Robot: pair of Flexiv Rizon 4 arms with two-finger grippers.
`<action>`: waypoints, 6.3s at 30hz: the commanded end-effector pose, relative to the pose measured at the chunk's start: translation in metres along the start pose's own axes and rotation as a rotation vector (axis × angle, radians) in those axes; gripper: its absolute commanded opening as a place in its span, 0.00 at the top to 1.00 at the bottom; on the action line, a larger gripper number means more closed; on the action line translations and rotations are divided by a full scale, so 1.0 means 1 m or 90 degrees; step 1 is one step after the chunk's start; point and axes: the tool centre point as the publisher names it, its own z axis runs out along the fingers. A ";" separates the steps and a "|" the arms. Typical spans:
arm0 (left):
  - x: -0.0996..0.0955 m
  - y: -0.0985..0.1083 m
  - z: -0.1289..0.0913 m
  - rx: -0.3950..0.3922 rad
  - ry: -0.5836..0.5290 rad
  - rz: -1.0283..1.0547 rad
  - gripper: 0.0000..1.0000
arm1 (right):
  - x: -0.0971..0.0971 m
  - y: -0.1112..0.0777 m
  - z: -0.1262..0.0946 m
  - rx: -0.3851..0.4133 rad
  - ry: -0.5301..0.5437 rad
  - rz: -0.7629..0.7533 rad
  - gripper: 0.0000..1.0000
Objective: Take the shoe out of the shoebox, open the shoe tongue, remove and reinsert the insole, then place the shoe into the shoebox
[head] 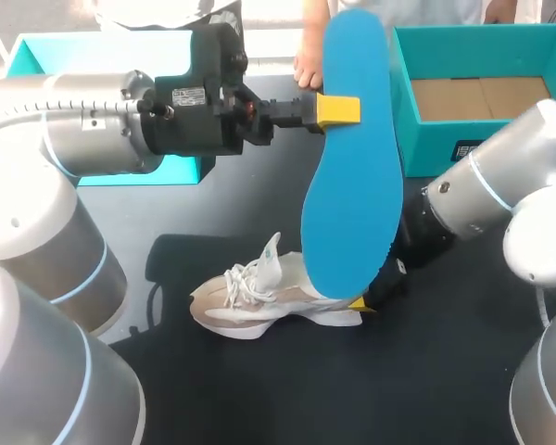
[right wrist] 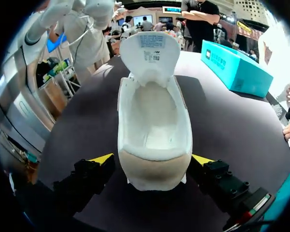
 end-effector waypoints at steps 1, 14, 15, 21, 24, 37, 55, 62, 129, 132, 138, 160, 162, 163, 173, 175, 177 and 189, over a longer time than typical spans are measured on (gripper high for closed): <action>0.002 0.003 0.001 0.004 -0.003 0.000 1.00 | 0.003 0.011 -0.020 0.129 0.006 0.006 0.00; 0.002 0.003 0.001 0.004 -0.003 0.000 1.00 | 0.003 0.011 -0.020 0.129 0.006 0.006 0.00; 0.002 0.003 0.001 0.004 -0.003 0.000 1.00 | 0.000 0.011 -0.019 0.126 0.006 -0.009 0.00; 0.002 0.003 0.001 0.004 -0.003 0.000 1.00 | -0.006 0.023 -0.040 0.189 -0.020 -0.044 0.00; 0.002 0.003 0.001 0.004 -0.003 0.000 1.00 | -0.006 0.026 -0.047 0.232 -0.033 -0.035 0.00; 0.002 0.003 0.001 0.004 -0.003 0.000 1.00 | 0.002 0.051 -0.043 0.289 -0.056 0.001 0.00; 0.002 0.003 0.001 0.004 -0.003 0.000 1.00 | -0.004 0.062 -0.040 0.344 -0.056 0.015 0.00; 0.002 0.003 0.001 0.004 -0.003 0.000 1.00 | -0.010 0.063 -0.029 0.354 -0.056 0.003 0.00; 0.002 0.003 0.001 0.004 -0.003 0.000 1.00 | -0.055 0.027 0.068 0.318 0.006 0.058 1.00; 0.002 0.003 0.001 0.004 -0.003 0.000 1.00 | -0.051 0.028 0.062 0.319 -0.002 0.091 1.00; 0.002 0.003 0.001 0.004 -0.003 0.000 1.00 | -0.036 0.041 0.041 0.327 -0.012 0.184 1.00; 0.002 0.003 0.001 0.004 -0.003 0.000 1.00 | 0.002 0.079 0.007 0.209 -0.080 0.622 1.00; 0.002 0.003 0.001 0.004 -0.003 0.000 1.00 | 0.002 0.079 0.007 0.209 -0.080 0.622 1.00; 0.002 0.003 0.001 0.004 -0.003 0.000 1.00 | 0.002 0.079 0.007 0.209 -0.080 0.622 1.00; 0.002 0.003 0.001 0.004 -0.003 0.000 1.00 | 0.007 0.064 0.019 0.074 -0.255 0.845 1.00; 0.002 0.003 0.001 0.004 -0.003 0.000 1.00 | 0.011 0.060 0.026 0.062 -0.268 0.870 1.00; 0.002 0.003 0.001 0.004 -0.003 0.000 1.00 | 0.015 0.056 0.029 0.046 -0.271 0.890 1.00; 0.002 0.003 0.001 0.004 -0.003 0.000 1.00 | 0.025 0.048 0.036 0.013 -0.302 0.921 1.00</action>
